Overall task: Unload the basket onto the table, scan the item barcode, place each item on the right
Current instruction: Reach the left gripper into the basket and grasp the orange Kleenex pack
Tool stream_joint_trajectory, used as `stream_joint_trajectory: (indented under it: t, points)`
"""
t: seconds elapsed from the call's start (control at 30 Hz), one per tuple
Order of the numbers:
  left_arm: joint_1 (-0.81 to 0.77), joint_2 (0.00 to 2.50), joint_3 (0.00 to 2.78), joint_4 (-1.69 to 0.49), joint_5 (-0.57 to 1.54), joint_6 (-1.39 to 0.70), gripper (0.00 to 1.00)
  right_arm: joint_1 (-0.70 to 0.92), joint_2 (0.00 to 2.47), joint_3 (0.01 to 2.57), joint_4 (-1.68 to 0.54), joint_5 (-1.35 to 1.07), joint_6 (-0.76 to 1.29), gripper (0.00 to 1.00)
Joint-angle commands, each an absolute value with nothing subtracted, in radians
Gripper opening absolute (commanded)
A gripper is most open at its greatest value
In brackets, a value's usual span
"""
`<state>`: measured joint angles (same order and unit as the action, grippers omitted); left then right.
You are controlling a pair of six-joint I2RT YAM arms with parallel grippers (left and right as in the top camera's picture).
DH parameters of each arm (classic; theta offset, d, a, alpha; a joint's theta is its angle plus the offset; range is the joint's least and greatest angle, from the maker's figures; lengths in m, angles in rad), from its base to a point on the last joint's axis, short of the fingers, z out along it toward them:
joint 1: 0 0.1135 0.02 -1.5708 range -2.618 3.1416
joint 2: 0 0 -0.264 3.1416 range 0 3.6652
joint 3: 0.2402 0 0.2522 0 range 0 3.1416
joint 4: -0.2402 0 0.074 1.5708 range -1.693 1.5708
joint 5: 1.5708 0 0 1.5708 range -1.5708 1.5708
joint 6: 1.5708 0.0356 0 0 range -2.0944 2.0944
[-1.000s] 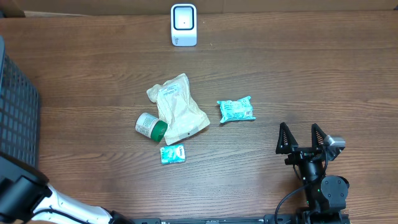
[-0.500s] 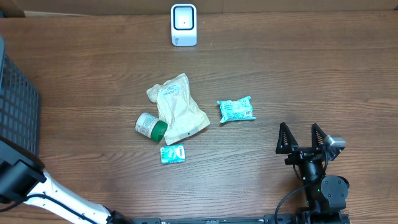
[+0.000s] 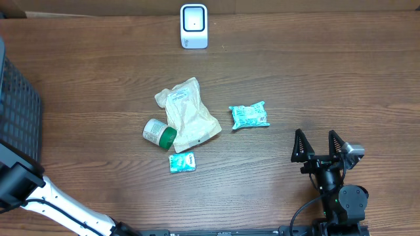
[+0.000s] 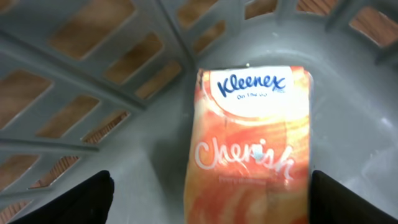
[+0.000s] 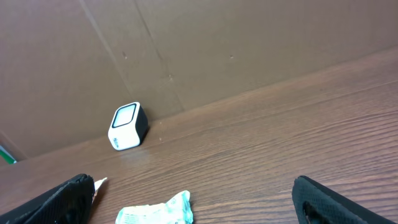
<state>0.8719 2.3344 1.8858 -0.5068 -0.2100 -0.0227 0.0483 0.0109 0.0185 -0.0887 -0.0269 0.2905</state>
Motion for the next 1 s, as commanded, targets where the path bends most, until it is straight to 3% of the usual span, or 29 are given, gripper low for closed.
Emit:
stream_joint_trajectory:
  t: [0.0, 0.4, 0.6, 0.83, 0.97]
  points:
    - [0.871, 2.351, 1.895, -0.484, -0.201, -0.049, 0.73, 0.054, 0.004, 0.008, -0.081, -0.028, 0.287, 1.00]
    - [0.871, 2.443, 1.880, -0.437, -0.183, -0.059, 0.65, 0.054, 0.004, 0.008, -0.081, -0.028, 0.287, 1.00]
    - [0.870, 2.433, 1.883, -0.447, -0.191, -0.059, 0.20, 0.054, 0.004, 0.008, -0.081, -0.028, 0.287, 1.00]
    - [0.868, 2.375, 1.883, -0.499, -0.189, -0.060, 0.04, 0.054, 0.004, 0.008, -0.081, -0.028, 0.287, 1.00]
    - [0.862, 2.295, 1.883, -0.555, -0.181, -0.069, 0.04, 0.054, 0.004, 0.008, -0.081, -0.028, 0.287, 1.00]
